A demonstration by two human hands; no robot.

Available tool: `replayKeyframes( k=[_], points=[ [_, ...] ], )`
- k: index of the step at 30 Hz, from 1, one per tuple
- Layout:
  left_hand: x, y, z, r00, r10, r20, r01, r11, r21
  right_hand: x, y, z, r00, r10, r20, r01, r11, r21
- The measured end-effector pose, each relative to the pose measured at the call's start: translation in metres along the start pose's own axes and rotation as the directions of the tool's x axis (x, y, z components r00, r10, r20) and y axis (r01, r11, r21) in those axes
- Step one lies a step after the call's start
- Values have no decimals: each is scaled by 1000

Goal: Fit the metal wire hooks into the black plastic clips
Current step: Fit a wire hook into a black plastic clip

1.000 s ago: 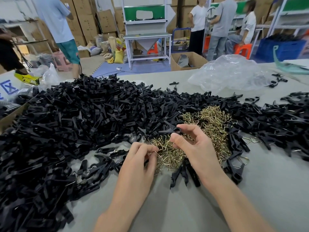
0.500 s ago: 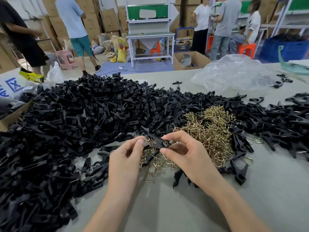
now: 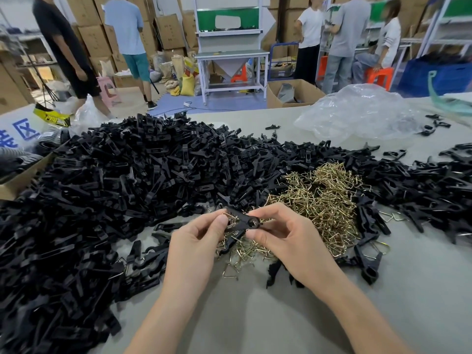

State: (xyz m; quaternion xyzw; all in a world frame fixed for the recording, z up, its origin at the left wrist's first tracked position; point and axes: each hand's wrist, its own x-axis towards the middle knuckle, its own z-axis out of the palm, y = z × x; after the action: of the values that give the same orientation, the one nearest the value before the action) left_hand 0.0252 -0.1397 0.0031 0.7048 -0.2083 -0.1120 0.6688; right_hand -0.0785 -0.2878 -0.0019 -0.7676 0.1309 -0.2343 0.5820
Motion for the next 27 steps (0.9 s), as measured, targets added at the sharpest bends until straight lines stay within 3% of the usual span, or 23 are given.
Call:
replayKeyframes(
  k=[5,13,23,27],
  points=[
    [2,-1,-1,996,94,-13,-92,989,112,0,2,0,1000,16,-19,-17,1000,-22],
    [0,2,-3,993,113,36,-118,980,158,-1,-6,0,999,32,30,-34,997,66],
    [-11,-2,12,994,110,12,-110,969,223,-3,-2,7,999,19,40,-15,994,-110],
    [-18,0,18,999,5,32,-6,999,43,-2,0,10,987,-154,51,161,967,-196]
  ],
)
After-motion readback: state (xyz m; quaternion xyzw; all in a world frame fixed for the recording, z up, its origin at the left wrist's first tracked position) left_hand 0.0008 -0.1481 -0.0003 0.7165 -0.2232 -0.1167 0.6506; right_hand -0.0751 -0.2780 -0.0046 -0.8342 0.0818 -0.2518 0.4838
